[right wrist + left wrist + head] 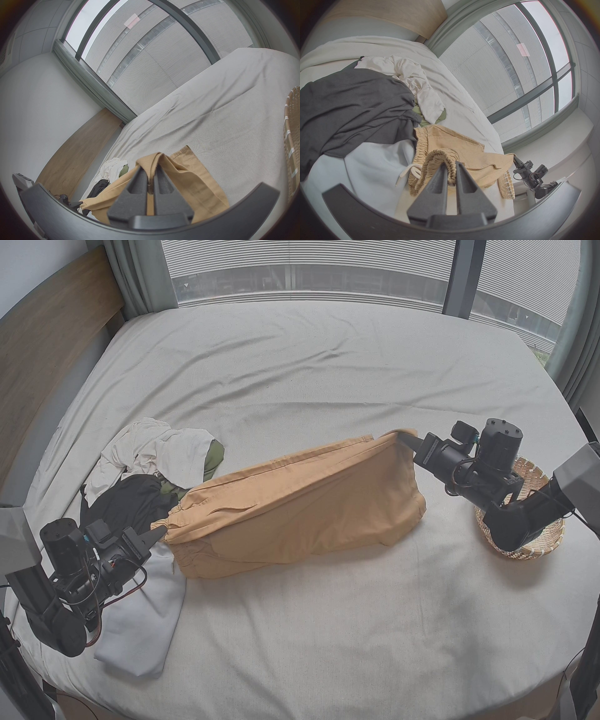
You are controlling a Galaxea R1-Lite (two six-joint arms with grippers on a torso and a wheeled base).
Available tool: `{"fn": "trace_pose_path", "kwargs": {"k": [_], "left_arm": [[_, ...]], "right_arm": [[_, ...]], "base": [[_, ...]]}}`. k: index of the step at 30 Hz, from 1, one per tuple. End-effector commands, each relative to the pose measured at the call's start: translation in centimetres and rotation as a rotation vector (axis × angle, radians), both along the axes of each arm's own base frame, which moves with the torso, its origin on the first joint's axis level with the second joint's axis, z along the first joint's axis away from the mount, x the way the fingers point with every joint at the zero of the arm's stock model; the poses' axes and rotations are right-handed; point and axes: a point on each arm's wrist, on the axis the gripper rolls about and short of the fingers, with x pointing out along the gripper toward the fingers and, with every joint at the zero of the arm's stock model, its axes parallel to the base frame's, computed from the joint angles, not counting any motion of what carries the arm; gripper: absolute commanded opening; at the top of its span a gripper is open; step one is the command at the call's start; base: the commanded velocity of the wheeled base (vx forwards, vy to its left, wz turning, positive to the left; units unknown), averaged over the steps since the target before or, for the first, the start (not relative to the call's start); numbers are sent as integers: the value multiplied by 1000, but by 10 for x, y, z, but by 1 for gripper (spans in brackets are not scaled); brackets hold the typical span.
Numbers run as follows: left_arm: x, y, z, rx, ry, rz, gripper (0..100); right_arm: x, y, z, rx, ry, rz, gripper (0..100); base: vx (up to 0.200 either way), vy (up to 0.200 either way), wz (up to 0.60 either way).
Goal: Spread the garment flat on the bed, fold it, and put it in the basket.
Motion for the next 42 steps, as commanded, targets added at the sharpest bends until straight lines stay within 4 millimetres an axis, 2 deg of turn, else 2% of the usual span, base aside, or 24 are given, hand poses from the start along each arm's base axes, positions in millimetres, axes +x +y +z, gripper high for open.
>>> {"fn": "trace_pose_path", "kwargs": {"k": [1,8,9,11,12,16,23,29,31,34,38,42], "left_arm": [[8,1,-6,-7,11,10,0],[16,3,-9,-9,8,16,0],[17,3,-9,-10,9,16,100],[20,3,-10,-12,6,18,100],[22,3,-10,-19,4,20,100],[28,7,-6,-32,-15,54,100],[25,8,0,-26,-35,101,100],[1,-7,16,-31,-56,36,100],[-9,-16,19,-28,-57,-2,100],[-20,-29,22,-27,-58,-56,100],[-31,-42,23,-19,-54,-129,100],[-34,-47,23,5,-61,-154,100]], "right_arm": [[16,5,-14,-2,5,1,0],[25,8,-15,3,-12,2,0],[26,8,-15,5,-18,2,0],[27,9,-14,5,-20,5,0],[29,9,-12,9,-32,4,100],[39,12,-15,20,-55,-19,100],[33,9,-12,27,-61,-57,100],[-11,-3,-26,-9,43,-70,100],[-31,-8,-36,-22,81,-65,100],[-51,-11,-49,-33,114,-59,100],[-69,-16,-68,-52,180,-58,100],[-76,-19,-77,-63,222,-59,100]], "base": [[0,0,0],[0,0,0],[0,0,0],[0,0,0],[0,0,0],[0,0,0],[0,0,0],[0,0,0],[0,0,0],[0,0,0],[0,0,0],[0,0,0]]}}
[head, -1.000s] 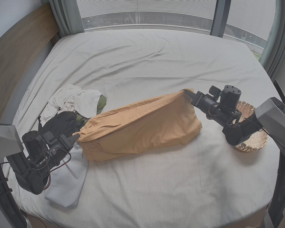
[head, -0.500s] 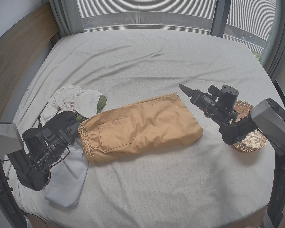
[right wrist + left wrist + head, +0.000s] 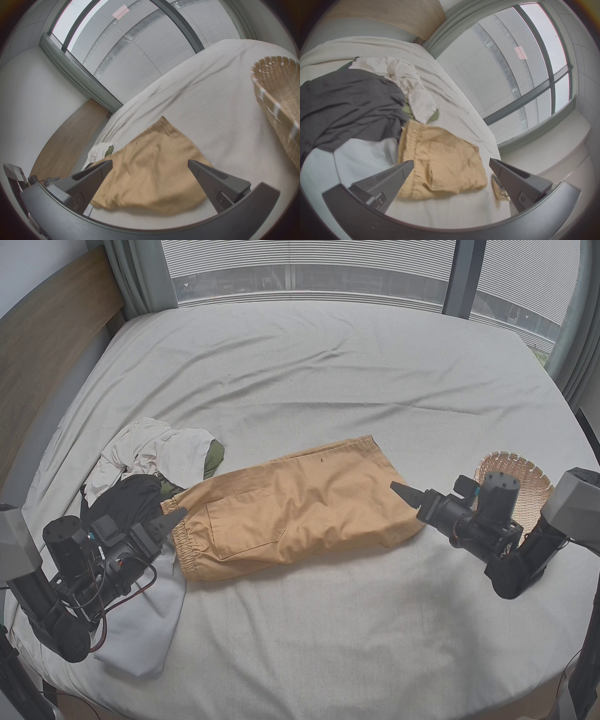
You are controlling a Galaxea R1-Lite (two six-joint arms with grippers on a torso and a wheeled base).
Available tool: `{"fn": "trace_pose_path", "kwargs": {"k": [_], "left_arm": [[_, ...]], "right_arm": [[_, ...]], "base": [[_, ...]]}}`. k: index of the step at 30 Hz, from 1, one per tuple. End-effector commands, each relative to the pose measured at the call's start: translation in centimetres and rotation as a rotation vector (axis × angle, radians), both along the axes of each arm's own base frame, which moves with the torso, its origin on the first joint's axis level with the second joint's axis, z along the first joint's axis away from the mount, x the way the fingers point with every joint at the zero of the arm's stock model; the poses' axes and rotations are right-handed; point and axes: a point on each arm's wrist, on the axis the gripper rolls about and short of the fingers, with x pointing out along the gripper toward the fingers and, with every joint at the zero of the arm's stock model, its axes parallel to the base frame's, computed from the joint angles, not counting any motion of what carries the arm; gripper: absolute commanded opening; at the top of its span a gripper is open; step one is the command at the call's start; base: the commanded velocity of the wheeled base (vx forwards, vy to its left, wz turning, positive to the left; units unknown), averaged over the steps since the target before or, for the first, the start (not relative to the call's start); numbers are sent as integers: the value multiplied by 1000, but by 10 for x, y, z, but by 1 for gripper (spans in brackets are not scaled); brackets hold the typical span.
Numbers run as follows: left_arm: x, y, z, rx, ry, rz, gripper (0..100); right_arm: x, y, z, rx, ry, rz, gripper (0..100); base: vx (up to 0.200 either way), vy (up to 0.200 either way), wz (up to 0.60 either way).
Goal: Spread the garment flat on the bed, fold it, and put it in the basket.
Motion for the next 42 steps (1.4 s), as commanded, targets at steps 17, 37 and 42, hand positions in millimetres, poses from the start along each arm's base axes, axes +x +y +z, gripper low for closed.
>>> {"fn": "trace_pose_path", "kwargs": {"k": [17,37,42], "left_arm": [[-34,-23,-1,156,-37,-136,100],[-39,-19,-3,160,-23,-125,100],[-38,-19,-3,161,-22,-118,100]], "right_arm": [[-10,-2,-57,18,151,-22,100],[53,32,-73,67,75,-39,100],[60,35,-72,75,53,-36,100]], "base": [[0,0,0],[0,0,0],[0,0,0]]}}
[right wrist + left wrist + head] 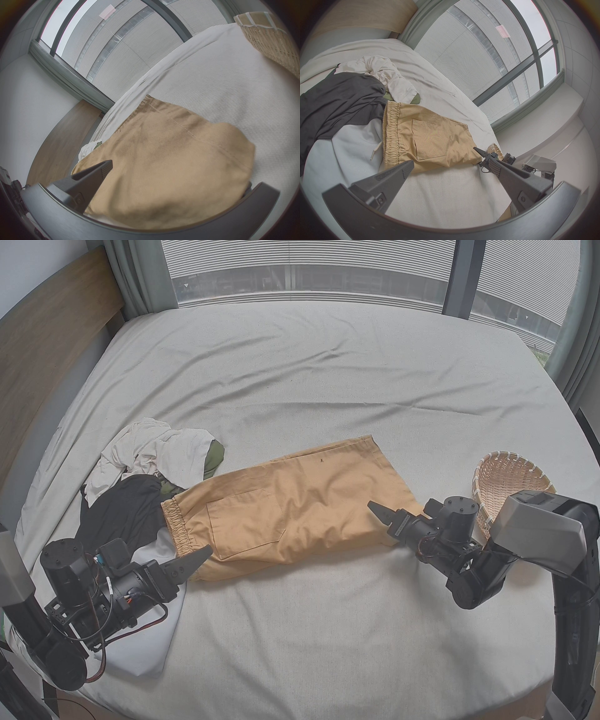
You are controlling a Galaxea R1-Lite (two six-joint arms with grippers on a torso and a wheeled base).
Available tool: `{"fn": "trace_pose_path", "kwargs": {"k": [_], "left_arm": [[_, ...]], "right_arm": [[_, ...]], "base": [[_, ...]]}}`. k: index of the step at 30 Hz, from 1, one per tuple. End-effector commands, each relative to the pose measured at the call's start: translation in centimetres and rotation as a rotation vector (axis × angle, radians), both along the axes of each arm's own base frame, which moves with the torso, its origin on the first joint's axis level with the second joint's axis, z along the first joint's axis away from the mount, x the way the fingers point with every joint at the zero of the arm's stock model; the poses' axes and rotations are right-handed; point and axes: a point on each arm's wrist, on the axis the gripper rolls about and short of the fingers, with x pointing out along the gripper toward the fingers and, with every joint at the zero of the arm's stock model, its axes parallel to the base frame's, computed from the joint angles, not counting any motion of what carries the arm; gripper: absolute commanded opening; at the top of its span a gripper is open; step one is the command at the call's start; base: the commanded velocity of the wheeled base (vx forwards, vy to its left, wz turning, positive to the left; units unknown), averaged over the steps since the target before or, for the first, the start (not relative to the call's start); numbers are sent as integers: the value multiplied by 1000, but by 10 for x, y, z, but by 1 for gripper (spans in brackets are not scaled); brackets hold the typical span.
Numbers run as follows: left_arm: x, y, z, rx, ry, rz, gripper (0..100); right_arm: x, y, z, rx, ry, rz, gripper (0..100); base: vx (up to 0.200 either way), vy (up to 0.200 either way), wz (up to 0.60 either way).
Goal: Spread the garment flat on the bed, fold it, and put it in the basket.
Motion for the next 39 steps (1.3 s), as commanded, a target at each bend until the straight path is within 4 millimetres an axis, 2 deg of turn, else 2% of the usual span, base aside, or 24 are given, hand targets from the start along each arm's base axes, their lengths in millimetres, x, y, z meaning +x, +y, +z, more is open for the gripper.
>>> {"fn": "trace_pose_path", "kwargs": {"k": [1,8,9,14,21,27,34,35,39], "left_arm": [[0,1,0,1,2,13,100],[0,1,-1,1,4,23,100],[0,1,-1,1,4,24,100],[0,1,-1,0,5,26,100],[1,2,-2,-2,12,31,100],[3,7,-2,1,13,55,100],[3,10,-4,2,19,65,100],[2,9,-5,3,29,62,100],[5,8,-12,11,58,57,100]], "right_arm": [[6,4,-9,-1,5,3,100],[17,4,-16,-2,-20,-68,100],[17,4,-16,-1,-23,-70,0],[16,4,-15,8,-39,-72,0],[-5,-3,2,29,-103,-68,0],[-44,-19,17,20,-70,-72,0],[-65,-36,28,1,-43,-101,0],[-74,-45,33,-16,-37,-112,0],[-85,-60,36,-58,-26,-118,0]], "base": [[0,0,0],[0,0,0],[0,0,0],[0,0,0],[0,0,0],[0,0,0],[0,0,0],[0,0,0],[0,0,0]]}}
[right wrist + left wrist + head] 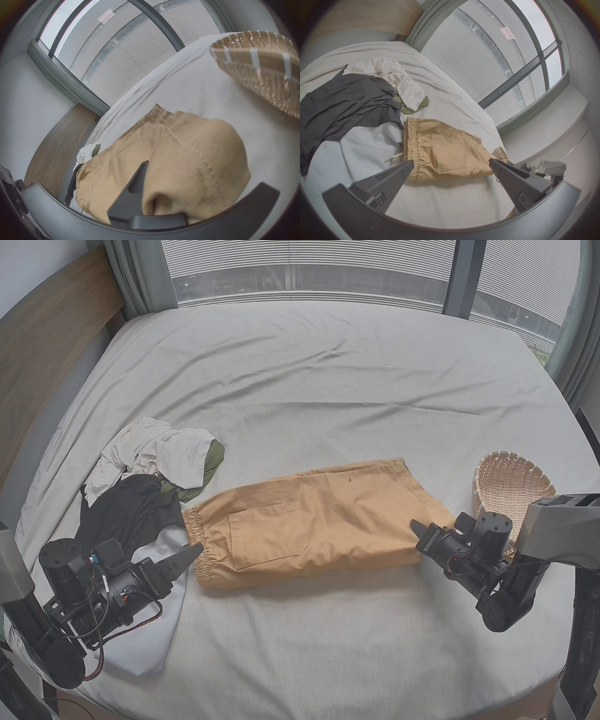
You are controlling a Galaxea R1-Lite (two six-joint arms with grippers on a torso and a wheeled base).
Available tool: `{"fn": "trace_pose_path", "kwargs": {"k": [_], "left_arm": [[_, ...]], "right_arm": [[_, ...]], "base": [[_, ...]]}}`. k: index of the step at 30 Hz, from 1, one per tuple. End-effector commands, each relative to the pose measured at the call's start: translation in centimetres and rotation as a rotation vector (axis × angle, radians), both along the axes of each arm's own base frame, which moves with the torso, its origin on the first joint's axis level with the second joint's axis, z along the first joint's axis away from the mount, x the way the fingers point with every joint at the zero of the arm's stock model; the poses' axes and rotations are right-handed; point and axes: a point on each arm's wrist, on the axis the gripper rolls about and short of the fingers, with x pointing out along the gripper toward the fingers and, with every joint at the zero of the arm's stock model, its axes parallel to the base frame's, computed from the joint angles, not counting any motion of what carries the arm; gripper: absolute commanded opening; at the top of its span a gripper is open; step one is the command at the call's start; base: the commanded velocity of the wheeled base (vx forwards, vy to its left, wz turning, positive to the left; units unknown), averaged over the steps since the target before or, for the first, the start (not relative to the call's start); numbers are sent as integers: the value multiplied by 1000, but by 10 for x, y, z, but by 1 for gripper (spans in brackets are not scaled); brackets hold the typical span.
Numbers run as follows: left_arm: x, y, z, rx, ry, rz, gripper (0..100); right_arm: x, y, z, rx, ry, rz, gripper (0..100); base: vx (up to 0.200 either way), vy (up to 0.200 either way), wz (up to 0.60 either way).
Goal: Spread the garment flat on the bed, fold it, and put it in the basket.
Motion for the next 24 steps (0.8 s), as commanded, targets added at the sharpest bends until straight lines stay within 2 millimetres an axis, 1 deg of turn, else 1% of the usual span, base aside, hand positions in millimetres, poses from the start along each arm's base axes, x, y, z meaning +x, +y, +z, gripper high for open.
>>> {"fn": "trace_pose_path", "kwargs": {"k": [1,5,10,13,14,17,19,22,23,24], "left_arm": [[4,-1,-13,11,54,-1,100],[8,-4,-24,23,94,-9,100],[15,-7,-33,29,121,-14,100],[19,-8,-40,32,141,-15,100],[19,-9,-40,33,143,-15,100],[21,-11,-45,37,154,-22,100],[23,-12,-47,38,159,-21,100],[29,-13,-48,36,152,-22,100],[29,-13,-48,36,152,-22,100],[33,-14,-50,35,147,-22,100]], "right_arm": [[-17,-23,19,-32,-22,-20,0],[-20,-32,17,-52,-11,-38,0],[-22,-34,13,-58,9,-34,0],[-29,-35,10,-88,26,10,0],[-29,-35,9,-89,27,13,100],[-32,-35,10,-91,30,24,100],[-39,-36,10,-95,44,28,100],[-54,-37,19,-94,43,36,100],[-54,-37,19,-94,43,36,100],[-67,-40,30,-91,24,37,100]], "base": [[0,0,0],[0,0,0],[0,0,0],[0,0,0],[0,0,0],[0,0,0],[0,0,0],[0,0,0],[0,0,0],[0,0,0]]}}
